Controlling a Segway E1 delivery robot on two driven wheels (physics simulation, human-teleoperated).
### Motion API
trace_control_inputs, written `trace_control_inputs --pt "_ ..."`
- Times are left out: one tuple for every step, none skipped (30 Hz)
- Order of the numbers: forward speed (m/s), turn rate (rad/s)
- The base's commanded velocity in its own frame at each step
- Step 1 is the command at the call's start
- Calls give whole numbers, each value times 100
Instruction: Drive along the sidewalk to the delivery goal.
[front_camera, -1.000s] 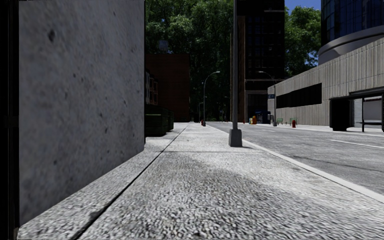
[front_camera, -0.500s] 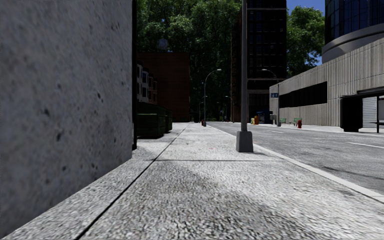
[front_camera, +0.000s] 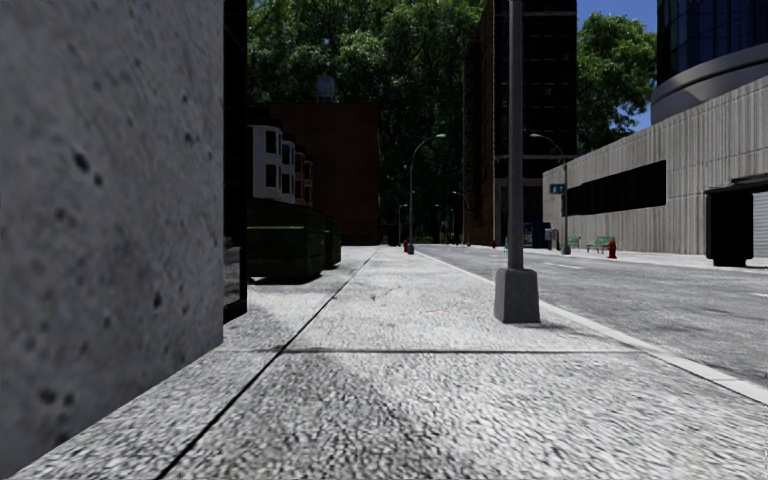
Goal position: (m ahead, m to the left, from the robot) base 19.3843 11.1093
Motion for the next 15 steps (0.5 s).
trace_control_inputs --pt "200 0" --pt "200 0" --pt "200 0" --pt "200 0" --pt "200 0" --pt "200 0" --pt "200 0" --pt "200 0" --pt "200 0" --pt "200 0" --pt "200 0" --pt "200 0" --pt "200 0" --pt "200 0" --pt "200 0"
